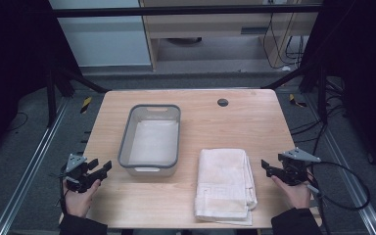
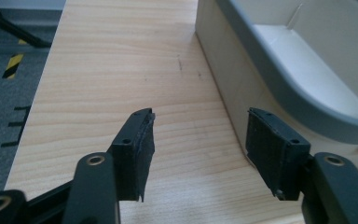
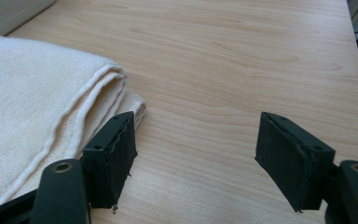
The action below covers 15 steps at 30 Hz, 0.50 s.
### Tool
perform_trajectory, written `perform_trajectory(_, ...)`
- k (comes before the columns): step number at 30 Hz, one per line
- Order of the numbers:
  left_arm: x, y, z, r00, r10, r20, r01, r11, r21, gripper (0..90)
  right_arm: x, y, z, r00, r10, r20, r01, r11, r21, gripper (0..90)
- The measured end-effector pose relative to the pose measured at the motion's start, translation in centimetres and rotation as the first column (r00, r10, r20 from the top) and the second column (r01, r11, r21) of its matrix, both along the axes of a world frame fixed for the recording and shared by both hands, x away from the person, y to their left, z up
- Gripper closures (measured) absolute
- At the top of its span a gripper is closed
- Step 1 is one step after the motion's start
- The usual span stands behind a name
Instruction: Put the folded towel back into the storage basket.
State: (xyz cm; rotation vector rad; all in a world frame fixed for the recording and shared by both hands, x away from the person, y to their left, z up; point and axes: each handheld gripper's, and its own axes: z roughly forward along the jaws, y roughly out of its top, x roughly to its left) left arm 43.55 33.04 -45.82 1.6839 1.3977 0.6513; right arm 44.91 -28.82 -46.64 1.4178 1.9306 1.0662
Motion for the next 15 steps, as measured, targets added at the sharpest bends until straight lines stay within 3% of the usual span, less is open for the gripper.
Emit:
perform_trajectory(5,-0.3,-0.5,0.8,0.9995,-0.022,0.023,0.022,0.9998,0.0,41.3,0.0,0.3,0.4,0.9999,0.01,-0.001,-0.01,0.9998,-0.017,30.9)
perform_trajectory(9,-0.4,-0.7,1.3,0.9986,-0.028,0.046,0.028,0.9996,-0.002,38.6,0.1,0.2,1.0,0.9999,0.009,0.008,-0.009,1.0,-0.002,31.3)
perform_trajectory(15,-0.2,-1.3,1.9,0.9983,-0.039,0.044,0.04,0.9991,-0.016,36.3,0.6,0.7,1.8,0.9993,0.029,0.024,-0.029,0.9996,-0.003,30.6)
